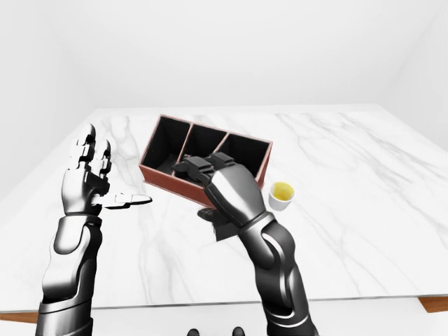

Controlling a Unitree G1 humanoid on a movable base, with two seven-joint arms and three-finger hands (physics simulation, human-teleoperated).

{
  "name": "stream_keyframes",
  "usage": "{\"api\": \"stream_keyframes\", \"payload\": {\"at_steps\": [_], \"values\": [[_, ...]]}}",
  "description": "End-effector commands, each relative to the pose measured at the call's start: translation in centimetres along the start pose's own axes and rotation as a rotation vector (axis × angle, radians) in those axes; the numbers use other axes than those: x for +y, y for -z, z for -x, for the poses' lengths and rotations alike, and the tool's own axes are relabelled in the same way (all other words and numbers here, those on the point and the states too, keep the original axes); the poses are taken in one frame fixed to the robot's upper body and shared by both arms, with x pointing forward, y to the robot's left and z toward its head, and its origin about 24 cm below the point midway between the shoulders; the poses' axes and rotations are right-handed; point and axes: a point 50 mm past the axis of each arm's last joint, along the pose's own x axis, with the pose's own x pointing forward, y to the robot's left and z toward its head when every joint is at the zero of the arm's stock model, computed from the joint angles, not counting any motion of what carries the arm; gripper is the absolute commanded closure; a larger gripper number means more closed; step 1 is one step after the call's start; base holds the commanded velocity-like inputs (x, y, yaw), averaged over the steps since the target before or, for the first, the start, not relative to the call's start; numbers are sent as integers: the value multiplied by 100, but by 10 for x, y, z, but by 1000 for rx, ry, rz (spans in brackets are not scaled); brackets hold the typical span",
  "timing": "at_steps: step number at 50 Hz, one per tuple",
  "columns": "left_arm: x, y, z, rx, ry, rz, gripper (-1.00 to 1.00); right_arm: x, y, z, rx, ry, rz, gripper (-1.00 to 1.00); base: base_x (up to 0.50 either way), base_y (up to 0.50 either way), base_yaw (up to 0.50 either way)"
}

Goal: Pick up the book and place it in the right compartment of the caddy.

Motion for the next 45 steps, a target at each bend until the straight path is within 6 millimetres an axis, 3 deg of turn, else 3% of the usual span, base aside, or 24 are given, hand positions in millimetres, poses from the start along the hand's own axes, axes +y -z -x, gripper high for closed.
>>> {"api": "stream_keyframes", "payload": {"at_steps": [1,6,25,45], "values": [[0,0,0,0,-1,2,-100,27,-4,11,84,-92,150,-23,0,0,0],[0,1,0,3,-1,2,-100,39,-5,14,109,-150,202,-15,0,0,0],[0,1,0,6,-5,9,-100,82,2,19,152,-346,248,-24,0,0,0],[1,2,-1,7,-12,15,-100,99,38,5,240,-421,320,-24,0,0,0]]}}
